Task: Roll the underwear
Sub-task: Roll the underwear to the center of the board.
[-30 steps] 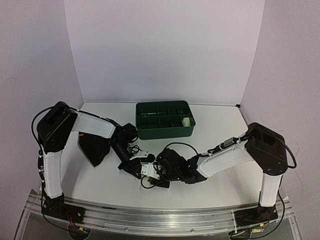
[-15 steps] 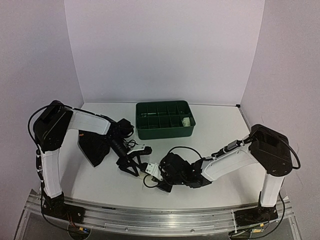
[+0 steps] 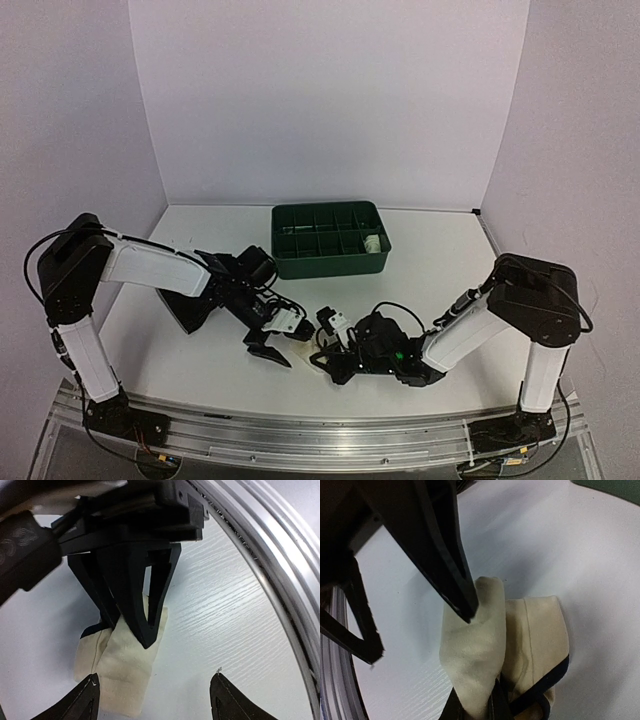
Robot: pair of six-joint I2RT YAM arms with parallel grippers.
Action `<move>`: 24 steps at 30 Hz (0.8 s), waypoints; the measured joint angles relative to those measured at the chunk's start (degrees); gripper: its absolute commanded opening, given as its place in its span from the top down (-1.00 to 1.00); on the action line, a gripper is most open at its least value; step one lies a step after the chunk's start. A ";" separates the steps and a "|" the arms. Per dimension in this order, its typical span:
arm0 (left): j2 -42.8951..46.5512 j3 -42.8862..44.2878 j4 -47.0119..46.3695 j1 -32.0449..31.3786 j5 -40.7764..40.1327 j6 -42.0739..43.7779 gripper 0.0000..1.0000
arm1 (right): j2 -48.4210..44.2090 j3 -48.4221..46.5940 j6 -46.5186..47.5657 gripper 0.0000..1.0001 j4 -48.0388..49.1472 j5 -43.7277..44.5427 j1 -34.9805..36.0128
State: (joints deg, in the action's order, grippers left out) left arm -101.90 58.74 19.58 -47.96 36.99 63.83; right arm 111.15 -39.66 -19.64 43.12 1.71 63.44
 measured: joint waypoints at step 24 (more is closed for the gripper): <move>-6.72 0.25 -10.92 -2.01 -8.11 11.30 1.00 | 2.67 2.06 -13.23 0.18 8.37 -13.57 -5.60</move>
State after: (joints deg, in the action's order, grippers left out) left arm -108.62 58.99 8.66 -49.97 28.88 75.13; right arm 113.82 -37.60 -32.87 51.49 -11.86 57.84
